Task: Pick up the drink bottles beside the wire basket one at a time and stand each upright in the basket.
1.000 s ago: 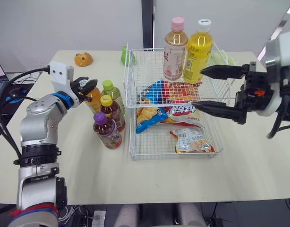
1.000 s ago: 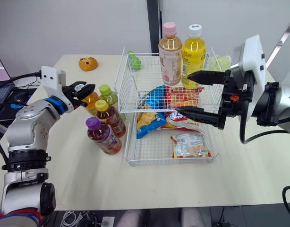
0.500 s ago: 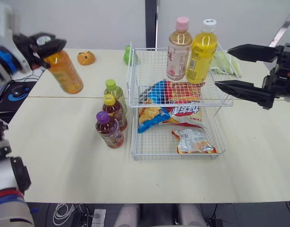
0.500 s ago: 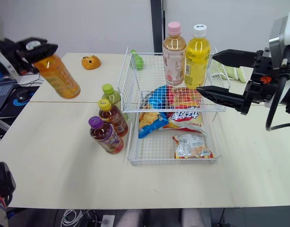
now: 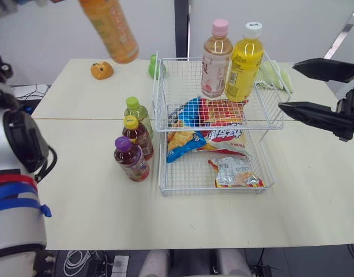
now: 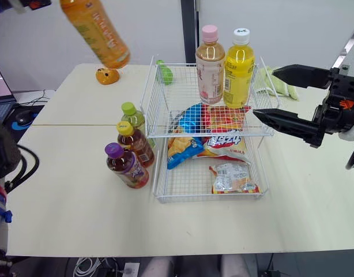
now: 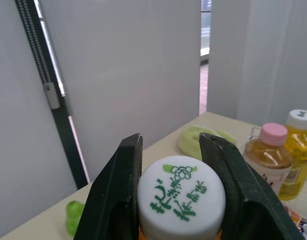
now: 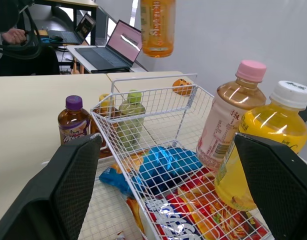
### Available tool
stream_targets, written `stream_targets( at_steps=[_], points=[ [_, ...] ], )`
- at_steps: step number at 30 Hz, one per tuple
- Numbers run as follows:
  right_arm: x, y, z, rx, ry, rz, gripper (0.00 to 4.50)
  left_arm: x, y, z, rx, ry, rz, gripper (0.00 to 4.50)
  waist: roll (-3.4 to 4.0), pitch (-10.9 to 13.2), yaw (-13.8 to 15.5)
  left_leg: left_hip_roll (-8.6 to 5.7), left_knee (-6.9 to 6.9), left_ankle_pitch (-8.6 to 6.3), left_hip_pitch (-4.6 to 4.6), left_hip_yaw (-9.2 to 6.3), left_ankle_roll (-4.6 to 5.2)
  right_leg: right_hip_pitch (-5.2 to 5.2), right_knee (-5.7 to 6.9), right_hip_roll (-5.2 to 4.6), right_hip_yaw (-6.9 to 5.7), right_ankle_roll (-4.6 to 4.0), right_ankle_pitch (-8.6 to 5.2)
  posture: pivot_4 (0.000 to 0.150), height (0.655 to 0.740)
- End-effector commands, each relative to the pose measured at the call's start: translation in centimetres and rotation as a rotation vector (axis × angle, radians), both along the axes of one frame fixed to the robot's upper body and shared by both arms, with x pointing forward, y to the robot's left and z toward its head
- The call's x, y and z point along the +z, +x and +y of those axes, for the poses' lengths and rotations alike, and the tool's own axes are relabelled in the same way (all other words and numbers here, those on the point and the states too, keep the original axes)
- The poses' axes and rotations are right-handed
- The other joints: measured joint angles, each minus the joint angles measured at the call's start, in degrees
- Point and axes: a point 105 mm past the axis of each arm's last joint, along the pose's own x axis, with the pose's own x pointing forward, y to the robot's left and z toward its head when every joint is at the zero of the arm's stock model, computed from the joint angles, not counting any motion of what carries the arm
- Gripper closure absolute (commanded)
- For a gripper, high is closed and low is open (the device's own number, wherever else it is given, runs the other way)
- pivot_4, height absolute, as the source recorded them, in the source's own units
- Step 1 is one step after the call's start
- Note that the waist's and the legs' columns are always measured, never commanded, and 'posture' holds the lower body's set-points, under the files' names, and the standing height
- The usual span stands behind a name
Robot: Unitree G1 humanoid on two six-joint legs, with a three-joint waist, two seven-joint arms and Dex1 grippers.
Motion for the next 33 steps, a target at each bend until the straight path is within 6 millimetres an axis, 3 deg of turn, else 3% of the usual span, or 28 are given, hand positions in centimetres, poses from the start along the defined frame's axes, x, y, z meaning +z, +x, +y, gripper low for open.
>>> stream_targets(
  at_steps=[1, 5, 13, 21, 33],
  points=[
    [0.9, -1.0, -0.2, 0.002, 0.006, -0.059, 0.00, 2.8, -1.3, -1.9, -0.052, 0.029, -0.096, 3.11, 0.00, 0.00, -0.08, 0.00, 0.00, 0.00, -0.01, 0.01, 0.00, -0.01, 0.00, 0.00, -0.01, 0.00, 0.00, 0.150, 0.7400],
    [0.6, -1.2, -0.3, -0.003, 0.012, -0.054, 0.00, 3.7, -0.8, -6.4, -0.155, 0.019, -0.090, 3.11, -0.03, 0.02, -0.01, -0.01, 0.01, 0.01, -0.05, 0.00, 0.01, -0.04, 0.01, 0.00, -0.03, 0.00, 0.00, 0.150, 0.7400],
    [0.7, -1.1, -0.3, -0.015, 0.013, -0.059, 0.00, 1.2, 1.5, -10.1, -0.169, 0.068, -0.049, 3.11, -0.03, 0.04, -0.25, -0.05, 0.01, 0.03, -0.07, 0.00, 0.05, -0.07, 0.03, -0.06, 0.03, 0.06, 0.01, 0.150, 0.7400],
    [1.3, -0.8, -0.4, -0.047, 0.023, -0.083, 0.00, -2.0, 3.9, -11.1, -0.114, 0.090, -0.018, 3.11, -0.02, 0.04, -0.09, -0.07, 0.02, 0.04, -0.07, 0.04, 0.05, -0.15, 0.15, -0.07, 0.10, 0.06, 0.01, 0.150, 0.7400],
    [2.2, -0.4, -0.4, -0.082, 0.039, -0.117, 0.00, -4.8, 5.0, -12.0, -0.134, 0.092, 0.063, 3.11, -0.03, 0.05, -0.10, -0.09, 0.02, 0.05, -0.12, 0.05, 0.06, -0.23, 0.20, -0.09, 0.10, 0.06, 0.01, 0.150, 0.7400]
  ],
)
